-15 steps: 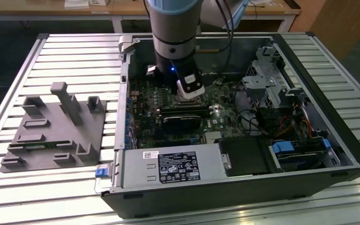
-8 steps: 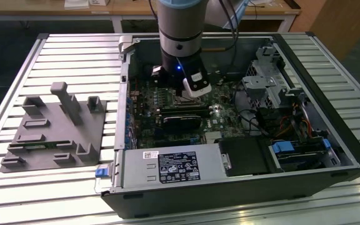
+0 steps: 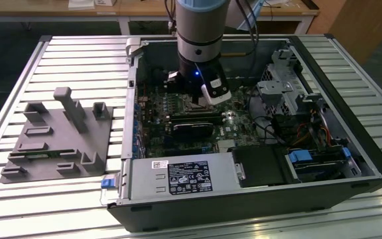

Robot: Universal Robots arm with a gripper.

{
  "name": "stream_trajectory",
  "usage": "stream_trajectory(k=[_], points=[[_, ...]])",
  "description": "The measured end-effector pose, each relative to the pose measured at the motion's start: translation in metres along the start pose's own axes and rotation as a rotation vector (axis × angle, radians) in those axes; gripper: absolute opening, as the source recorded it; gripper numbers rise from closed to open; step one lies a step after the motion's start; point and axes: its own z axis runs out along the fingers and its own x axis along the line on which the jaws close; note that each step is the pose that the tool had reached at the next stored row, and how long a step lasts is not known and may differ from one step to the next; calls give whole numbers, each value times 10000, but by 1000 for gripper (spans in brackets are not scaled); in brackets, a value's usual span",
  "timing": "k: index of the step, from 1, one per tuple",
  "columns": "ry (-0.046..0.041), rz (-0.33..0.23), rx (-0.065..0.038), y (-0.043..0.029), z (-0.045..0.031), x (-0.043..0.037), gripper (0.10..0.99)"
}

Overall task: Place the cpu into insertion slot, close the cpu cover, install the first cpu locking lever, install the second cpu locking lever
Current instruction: 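Install the second cpu locking lever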

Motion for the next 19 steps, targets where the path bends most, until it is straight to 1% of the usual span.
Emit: stream_trajectory(k=[3,10,16,19], points=[[19,5,3,-20,53,-2,106],[107,24,21,-64,168,-3,106],[135,31,27,-86,259,-1,106],[140,31,30,-90,273,-1,106]])
